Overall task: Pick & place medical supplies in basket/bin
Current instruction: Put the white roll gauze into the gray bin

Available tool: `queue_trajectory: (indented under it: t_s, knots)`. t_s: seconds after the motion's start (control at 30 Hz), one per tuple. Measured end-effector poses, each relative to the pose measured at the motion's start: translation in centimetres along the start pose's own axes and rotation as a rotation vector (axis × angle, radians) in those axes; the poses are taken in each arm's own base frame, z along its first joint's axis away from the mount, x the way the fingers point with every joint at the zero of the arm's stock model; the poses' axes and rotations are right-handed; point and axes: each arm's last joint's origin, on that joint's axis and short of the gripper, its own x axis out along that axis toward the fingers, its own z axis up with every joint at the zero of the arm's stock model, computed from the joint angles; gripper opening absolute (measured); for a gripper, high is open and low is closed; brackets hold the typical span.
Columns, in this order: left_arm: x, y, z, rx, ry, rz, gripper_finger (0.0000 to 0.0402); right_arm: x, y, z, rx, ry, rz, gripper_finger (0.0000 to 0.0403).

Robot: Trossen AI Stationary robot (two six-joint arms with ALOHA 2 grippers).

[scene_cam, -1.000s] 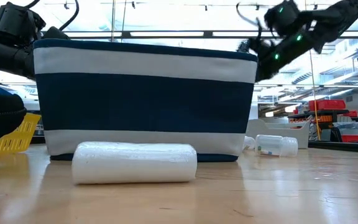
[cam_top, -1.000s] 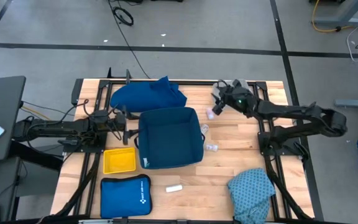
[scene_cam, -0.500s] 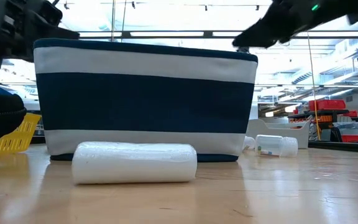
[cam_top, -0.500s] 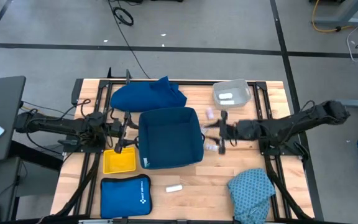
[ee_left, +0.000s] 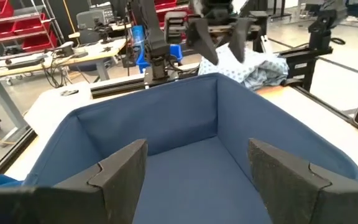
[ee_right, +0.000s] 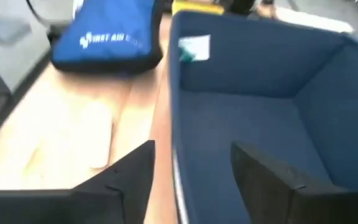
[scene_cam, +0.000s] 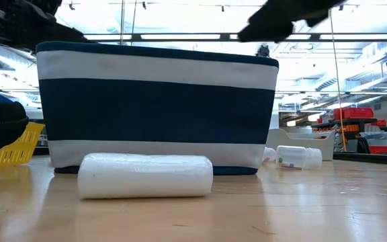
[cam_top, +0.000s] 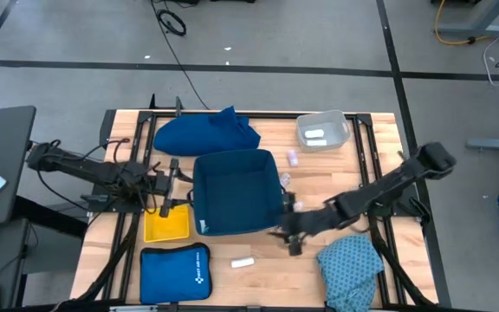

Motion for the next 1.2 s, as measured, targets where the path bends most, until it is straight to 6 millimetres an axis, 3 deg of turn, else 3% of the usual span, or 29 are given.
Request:
queue_trajectory:
  t_s: [0.13, 0.27, 0.5, 0.8, 1.2]
  knots:
    - [-0.1, -0.5, -0.1, 0.012, 0.013, -0.007, 0.0280, 2.5, 1.6, 2.5, -0.051, 0.126, 0.034, 0.0258]
    - [-0.2, -1.0, 0.0, 0.031, 0.008, -0.020, 0.0280, 3.6, 3.6, 5.2, -0.079, 0.143, 0.105, 0.0271]
    - [-0.4, -1.4, 0.1, 0.074, 0.013, 0.037, 0.0280, 5.1, 6.1, 7.3, -0.058, 0.183, 0.181, 0.0270]
    - [-0.5, -1.5, 0.3, 0.095, 0.011, 0.074, 0.0280, 9.1, 7.4, 4.4, 0.001, 0.309, 0.235, 0.0270]
    - [-0.5, -1.5, 0.4, 0.095, -0.003, 0.085, 0.0280, 12.2, 7.9, 2.1, 0.035, 0.362, 0.274, 0.0270]
